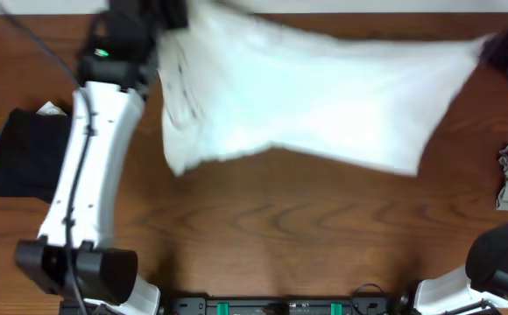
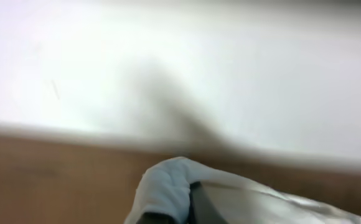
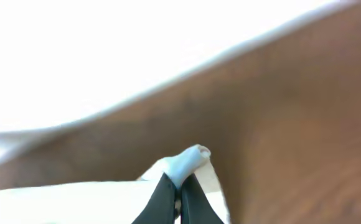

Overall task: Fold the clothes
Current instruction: 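Lift the t-shirt with both grippers and stretch it across the table, then lay the white t-shirt flat on the table, holding its left and right edges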

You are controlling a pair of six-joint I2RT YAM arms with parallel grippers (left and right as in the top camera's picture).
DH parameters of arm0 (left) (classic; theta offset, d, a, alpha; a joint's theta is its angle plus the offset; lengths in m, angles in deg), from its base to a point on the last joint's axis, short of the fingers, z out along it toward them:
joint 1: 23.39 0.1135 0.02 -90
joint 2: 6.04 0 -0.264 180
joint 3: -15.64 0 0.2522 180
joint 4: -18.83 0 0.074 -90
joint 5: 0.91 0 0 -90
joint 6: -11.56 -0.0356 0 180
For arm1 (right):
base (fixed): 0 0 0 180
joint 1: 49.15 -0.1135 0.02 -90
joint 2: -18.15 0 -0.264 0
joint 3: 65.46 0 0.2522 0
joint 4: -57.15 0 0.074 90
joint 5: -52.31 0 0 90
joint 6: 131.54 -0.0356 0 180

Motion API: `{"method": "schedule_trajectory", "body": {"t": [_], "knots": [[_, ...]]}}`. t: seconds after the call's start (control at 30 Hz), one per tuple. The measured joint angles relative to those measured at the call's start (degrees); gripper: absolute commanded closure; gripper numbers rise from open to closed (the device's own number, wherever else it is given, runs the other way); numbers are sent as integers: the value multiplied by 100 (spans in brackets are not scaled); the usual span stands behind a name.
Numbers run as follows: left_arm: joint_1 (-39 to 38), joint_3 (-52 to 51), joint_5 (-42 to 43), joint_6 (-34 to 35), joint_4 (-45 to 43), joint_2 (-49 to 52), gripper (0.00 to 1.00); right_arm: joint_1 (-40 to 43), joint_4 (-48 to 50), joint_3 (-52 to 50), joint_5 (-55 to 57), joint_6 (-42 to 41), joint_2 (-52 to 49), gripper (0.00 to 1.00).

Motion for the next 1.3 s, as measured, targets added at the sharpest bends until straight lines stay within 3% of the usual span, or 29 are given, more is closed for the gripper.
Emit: {"method": "schedule_trajectory", "body": {"t": [0.13,0.3,0.47,0.63,0.9,1.3], "knots": [[160,1311,22,-225,264,-258,94,11,-619,1241,267,-127,192,99],[155,1858,76,-365,1836,-761,94,37,-1626,1781,686,-35,525,99],[155,1668,656,-385,4155,-581,94,50,-3038,1541,1182,225,411,99],[149,870,1182,-385,5396,13,94,55,-3541,444,1611,459,223,99],[149,-817,1550,-385,5591,306,94,59,-3418,-1672,2299,560,190,99],[-4,-2879,2275,-509,5761,306,94,87,-3381,-2857,2826,334,190,99]]}}
